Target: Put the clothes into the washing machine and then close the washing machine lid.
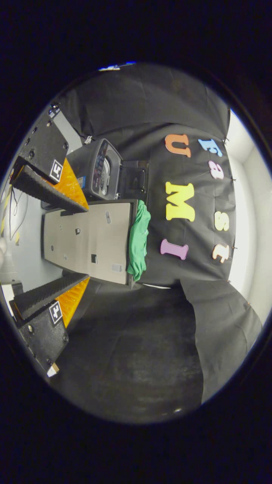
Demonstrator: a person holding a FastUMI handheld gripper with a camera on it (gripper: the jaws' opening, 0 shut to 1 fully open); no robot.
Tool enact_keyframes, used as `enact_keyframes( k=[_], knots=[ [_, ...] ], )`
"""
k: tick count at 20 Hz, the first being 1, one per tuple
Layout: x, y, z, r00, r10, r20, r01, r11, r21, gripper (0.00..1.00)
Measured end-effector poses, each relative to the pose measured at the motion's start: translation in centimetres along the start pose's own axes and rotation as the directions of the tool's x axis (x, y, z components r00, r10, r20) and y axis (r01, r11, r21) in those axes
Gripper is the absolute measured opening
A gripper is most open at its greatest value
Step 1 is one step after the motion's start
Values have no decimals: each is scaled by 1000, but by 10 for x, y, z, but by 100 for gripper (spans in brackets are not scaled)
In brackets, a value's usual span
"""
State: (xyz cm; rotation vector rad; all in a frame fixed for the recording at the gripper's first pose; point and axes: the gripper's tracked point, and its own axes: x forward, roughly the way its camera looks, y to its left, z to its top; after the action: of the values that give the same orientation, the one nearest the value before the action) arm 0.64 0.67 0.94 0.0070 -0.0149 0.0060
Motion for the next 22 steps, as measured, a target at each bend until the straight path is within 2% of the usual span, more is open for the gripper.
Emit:
enact_keyframes(
  k=[6, 14, 16, 22],
  knots=[
    [0, -1, -3, 1000, -11, -8, 11, 1000, 8, 99],
    [-7, -5, 37, 998, -49, -44, 50, 999, 23, 99],
    [-5, -1, 59, 997, -60, -38, 62, 997, 49, 99],
    [12, 9, 126, 997, -74, -13, 74, 997, 31, 99]
  ],
)
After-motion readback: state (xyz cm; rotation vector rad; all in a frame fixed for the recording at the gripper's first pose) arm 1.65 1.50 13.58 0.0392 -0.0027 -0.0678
